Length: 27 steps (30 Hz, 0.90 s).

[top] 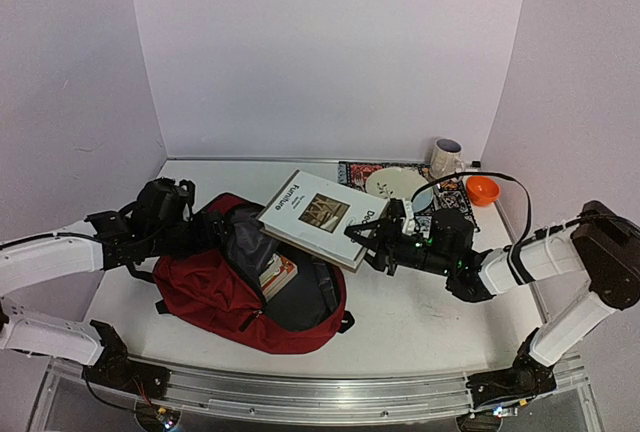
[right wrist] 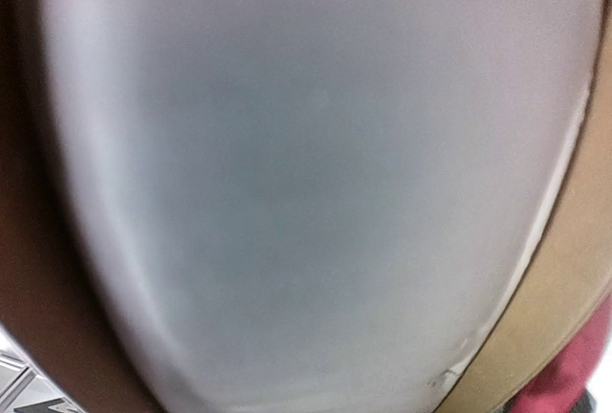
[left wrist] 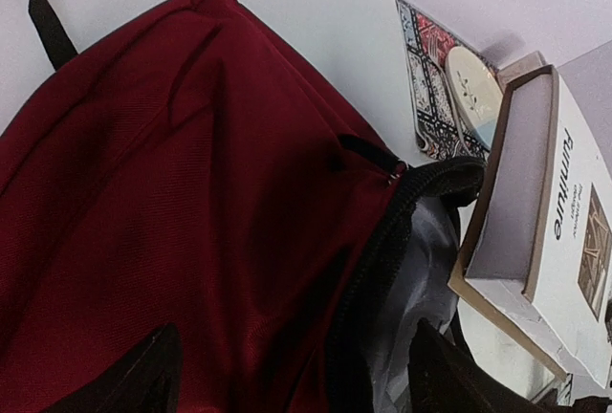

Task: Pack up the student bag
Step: Pick up the largest pocket of the bag from the student bag.

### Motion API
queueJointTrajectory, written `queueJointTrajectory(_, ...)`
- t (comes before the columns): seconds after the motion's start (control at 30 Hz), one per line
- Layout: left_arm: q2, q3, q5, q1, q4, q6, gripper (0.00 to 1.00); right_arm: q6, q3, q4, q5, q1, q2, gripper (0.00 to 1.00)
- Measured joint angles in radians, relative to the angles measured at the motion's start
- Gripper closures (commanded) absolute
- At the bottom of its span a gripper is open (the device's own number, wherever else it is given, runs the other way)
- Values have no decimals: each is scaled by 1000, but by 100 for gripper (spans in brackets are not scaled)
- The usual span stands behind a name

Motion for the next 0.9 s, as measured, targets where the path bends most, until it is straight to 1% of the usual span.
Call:
queueJointTrajectory(0.07,37,26,23,0,-11,16,31,0,-31,-1,6,0,-22,80)
queueJointTrajectory(0.17,68,56,55,0,-21,28,54,-1,-67,-4,13,0,-62,80)
queueJointTrajectory(0.23,72,74,66,0,-25,39,72,-2,-85,-7,17,0,-95,80)
queueJointTrajectory(0.3,71,94,67,0,-28,54,84,-6,-103,-7,21,0,-129,81)
queueJointTrajectory(0.4,65,134,62,0,-44,61,97,-13,-121,-7,23,0,-173,82)
queueJointTrajectory(0.47,61,162,57,0,-55,67,100,-22,-126,-8,22,0,-196,82)
queueJointTrajectory(0.9,-6,320,47,-3,-127,98,100,-71,-161,-12,13,23,-326,84)
